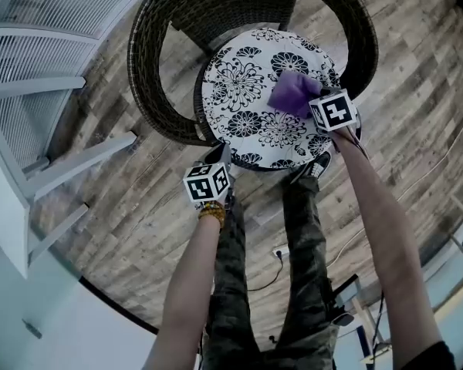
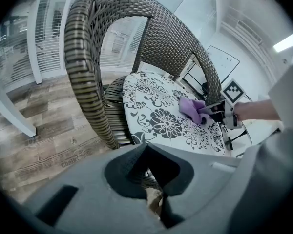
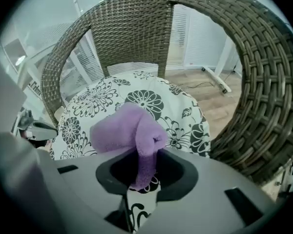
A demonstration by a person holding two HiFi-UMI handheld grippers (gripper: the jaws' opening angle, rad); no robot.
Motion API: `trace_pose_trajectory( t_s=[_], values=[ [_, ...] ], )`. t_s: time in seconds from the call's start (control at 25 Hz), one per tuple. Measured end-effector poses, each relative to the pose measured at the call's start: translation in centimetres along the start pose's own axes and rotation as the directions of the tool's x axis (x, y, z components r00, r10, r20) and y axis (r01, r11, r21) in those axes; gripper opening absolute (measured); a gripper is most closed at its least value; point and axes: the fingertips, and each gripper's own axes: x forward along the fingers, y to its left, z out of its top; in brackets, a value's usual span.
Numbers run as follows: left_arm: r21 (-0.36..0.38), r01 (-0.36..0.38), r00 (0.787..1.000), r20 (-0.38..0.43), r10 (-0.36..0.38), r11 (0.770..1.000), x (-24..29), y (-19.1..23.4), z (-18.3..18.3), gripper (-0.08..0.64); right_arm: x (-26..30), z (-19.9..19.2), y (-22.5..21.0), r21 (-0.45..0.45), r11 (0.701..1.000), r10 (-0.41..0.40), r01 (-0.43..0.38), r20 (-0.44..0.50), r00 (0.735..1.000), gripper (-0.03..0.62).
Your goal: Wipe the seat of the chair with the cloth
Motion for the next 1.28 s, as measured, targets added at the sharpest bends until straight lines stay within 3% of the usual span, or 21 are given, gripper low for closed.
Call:
trace_pose_trajectory(
  t_s=[0.2,0.4,0.48,0.56,0.64,0.68,0.76,0.88,0.96,1.04,1.16,1.28],
  values=[
    [-0.001,-0.005,1.0,0.0,0.005,1.0,0.0,0.0,0.0,0.015,-0.6,-0.4,-2.4,0.101,0.993,-0.063,0.066,-0.034,0.997,0.091],
    [-0.012,0.006,1.0,-0.01,-0.006,1.0,0.0,-0.1,-0.1,0.015,-1.5,-0.2,-3.7,0.143,0.979,-0.143,0.147,-0.042,0.989,0.084],
    [-0.017,0.008,1.0,-0.005,-0.008,1.0,0.0,-0.1,0.0,0.015,-2.6,0.2,-4.7,0.186,0.959,-0.215,0.215,-0.022,0.976,0.081],
    [-0.041,0.011,1.0,0.006,-0.01,0.999,0.1,0.0,0.1,0.015,-4.1,0.7,-5.9,0.264,0.92,-0.305,0.289,0.02,0.952,0.081],
    [-0.043,0.014,1.0,-0.007,-0.014,0.999,0.0,0.0,0.1,0.017,-5.1,1.1,-6.1,0.351,0.893,-0.329,0.283,0.078,0.941,0.083],
    [-0.016,0.021,0.999,-0.025,-0.021,1.0,-0.2,-0.3,0.1,0.018,-5.3,1.3,-5.7,0.371,0.893,-0.315,0.255,0.111,0.942,0.084],
    [0.094,0.053,0.998,-0.038,-0.05,0.994,-0.6,-1.4,0.9,0.024,-5.8,2.2,-4.1,0.346,0.917,-0.27,0.196,0.179,0.946,0.084],
    [0.251,0.119,0.992,0.004,-0.124,0.961,-1.2,-3.9,4.0,0.069,-6.7,4.4,-0.7,0.253,0.962,-0.176,0.103,0.285,0.942,0.084],
    [0.302,0.124,0.99,0.02,-0.136,0.945,-1.0,-4.7,5.8,0.069,-7.3,6.3,2.7,0.158,0.987,-0.065,0.009,0.351,0.934,0.086],
    [0.297,0.098,0.993,0.032,-0.113,0.95,-0.3,-4.5,7.0,0.069,-7.9,8.1,7.0,0.054,0.991,0.089,-0.121,0.404,0.91,0.086],
    [0.232,0.04,0.998,0.045,-0.052,0.972,0.8,-3.2,7.5,0.069,-8.2,10.6,13.7,-0.062,0.934,0.343,-0.352,0.428,0.836,0.087],
    [0.15,0.012,0.998,-0.06,-0.003,0.989,2.2,-1.9,5.1,0.043,-7.1,11.6,18.4,-0.121,0.855,0.511,-0.504,0.366,0.778,0.087]
  ],
)
